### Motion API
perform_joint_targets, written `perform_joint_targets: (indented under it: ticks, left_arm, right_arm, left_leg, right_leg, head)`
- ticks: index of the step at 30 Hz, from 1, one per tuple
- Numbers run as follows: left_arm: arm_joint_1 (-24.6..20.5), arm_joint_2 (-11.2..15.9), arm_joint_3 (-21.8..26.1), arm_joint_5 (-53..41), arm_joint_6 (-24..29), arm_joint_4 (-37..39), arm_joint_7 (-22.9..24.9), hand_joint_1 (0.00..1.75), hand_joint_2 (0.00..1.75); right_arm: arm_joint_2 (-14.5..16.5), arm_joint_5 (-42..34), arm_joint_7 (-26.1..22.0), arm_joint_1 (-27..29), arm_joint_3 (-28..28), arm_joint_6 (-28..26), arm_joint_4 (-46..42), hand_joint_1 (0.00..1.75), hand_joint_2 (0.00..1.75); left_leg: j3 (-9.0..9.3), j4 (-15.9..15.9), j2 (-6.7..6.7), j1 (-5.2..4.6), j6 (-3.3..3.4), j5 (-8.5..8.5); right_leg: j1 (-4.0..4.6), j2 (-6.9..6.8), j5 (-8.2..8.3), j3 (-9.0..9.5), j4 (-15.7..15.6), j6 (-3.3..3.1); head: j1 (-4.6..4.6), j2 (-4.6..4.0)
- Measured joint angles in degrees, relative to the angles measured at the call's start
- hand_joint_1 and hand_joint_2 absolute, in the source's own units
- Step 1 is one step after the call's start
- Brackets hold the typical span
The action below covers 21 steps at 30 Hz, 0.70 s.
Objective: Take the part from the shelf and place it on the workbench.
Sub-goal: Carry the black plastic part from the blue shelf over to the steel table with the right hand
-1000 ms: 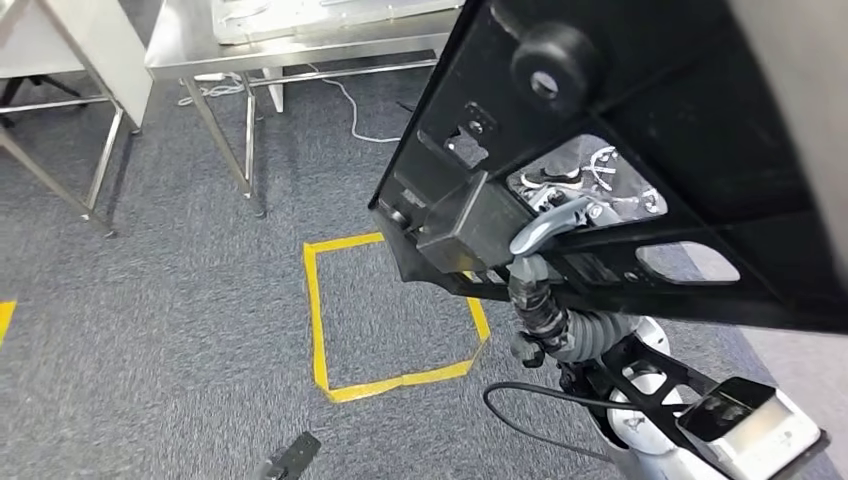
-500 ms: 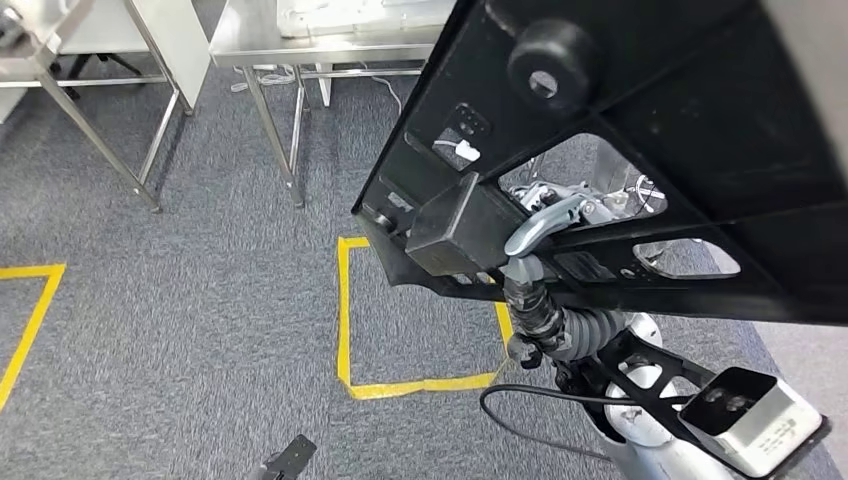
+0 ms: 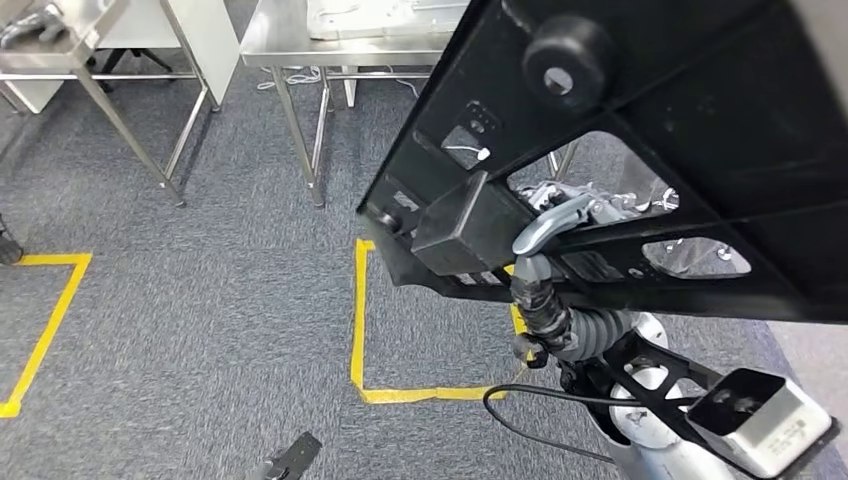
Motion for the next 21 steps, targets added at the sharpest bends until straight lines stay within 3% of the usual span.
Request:
perform_joint_targets:
  ticks: [3,6,7,8,10,12,14,18,19,21]
  left_arm:
    - [-0.06,0.01,-0.01,0.0,-0.12,0.0,-0.13,0.0,1.75]
    - [-0.08,0.01,-0.01,0.0,-0.22,0.0,-0.42,0.0,1.75]
    - [-0.03,0.01,-0.01,0.0,-0.25,0.0,-0.48,0.0,1.75]
    - [0.01,0.01,-0.01,0.0,-0.27,0.0,-0.51,0.0,1.75]
    - [0.01,0.01,-0.01,0.01,-0.28,0.0,-0.56,0.0,1.75]
    - [-0.11,-0.01,-0.01,0.02,-0.35,0.0,-0.66,0.0,1.75]
    - [-0.16,-0.04,-0.01,0.04,-0.5,0.0,-0.75,0.0,1.75]
    - [-0.11,0.05,0.0,0.08,-0.63,0.0,-0.81,0.0,1.75]
    - [-0.17,0.07,0.0,0.08,-0.63,0.0,-0.82,0.0,1.75]
    - [-0.26,0.05,0.0,0.07,-0.65,0.0,-0.85,0.0,1.75]
  right_arm:
    - [0.0,-0.01,-0.05,-0.08,0.0,0.06,-0.01,1.75,1.75]
    - [0.0,-0.05,-0.15,-0.1,0.0,0.21,0.02,1.75,1.75]
    - [0.0,-0.07,-0.17,-0.09,0.0,0.24,0.05,1.75,1.75]
    - [0.0,-0.08,-0.17,-0.08,0.0,0.26,0.08,1.75,1.75]
    - [0.0,-0.08,-0.21,-0.08,0.0,0.26,0.13,1.75,1.75]
    - [0.0,-0.08,-0.29,-0.12,0.0,0.26,0.14,1.75,1.75]
    - [0.0,-0.09,-0.37,-0.15,0.0,0.26,0.15,1.75,1.75]
    - [0.0,-0.1,-0.42,-0.19,0.0,0.26,0.14,1.75,1.75]
    - [0.0,-0.1,-0.45,-0.2,0.0,0.26,0.13,1.75,1.75]
    - [0.0,-0.14,-0.51,-0.15,0.0,0.26,0.14,1.75,1.75]
  left_leg:
    - [-1.08,2.69,0.71,0.05,-0.87,-1.88]
    - [-6.21,12.9,1.28,0.41,-1.55,-6.43]
    - [-7.52,15.17,1.33,0.53,-1.74,-6.83]
    - [-7.93,15.49,1.4,0.68,-1.91,-6.13]
    - [-5.65,10.01,1.66,1.0,-2.14,-2.16]
    - [-2.39,3.25,1.86,0.95,-2.11,0.32]
    - [-1.26,1.07,1.8,0.68,-1.59,0.12]
    - [-0.48,0.53,1.62,0.64,0.15,-0.01]
    - [-0.13,0.35,1.61,0.69,0.56,-0.11]
    - [0.28,0.32,1.62,0.56,1.12,-0.47]
  right_leg:
    - [-0.53,-0.2,0.21,0.6,-0.85,-0.68]
    - [-0.59,-0.53,0.02,0.86,-0.94,-1.09]
    - [-0.61,-0.58,-0.07,0.9,-0.88,-1.14]
    - [-0.66,-0.6,-0.19,0.95,-0.78,-1.1]
    - [-0.84,-0.58,-0.65,1.14,-0.41,-0.8]
    - [-0.89,-0.56,-1.26,1.27,0.08,-0.18]
    - [-0.76,-0.54,-1.54,1.27,0.24,0.5]
    - [-0.91,-0.55,-2.57,1.0,1.55,1.55]
    - [-0.91,-0.51,-3.65,-0.11,3.89,1.69]
    - [-0.77,-0.45,-6.25,-4.11,11.06,1.73]
  head:
    - [-0.19,0.01]
    - [-0.36,0.0]
    - [-0.34,0.0]
    - [-0.36,0.0]
    - [-0.36,0.0]
    - [-0.39,0.0]
    - [-0.32,0.0]
    - [-0.04,0.01]
    - [0.09,0.01]
    - [0.32,0.0]
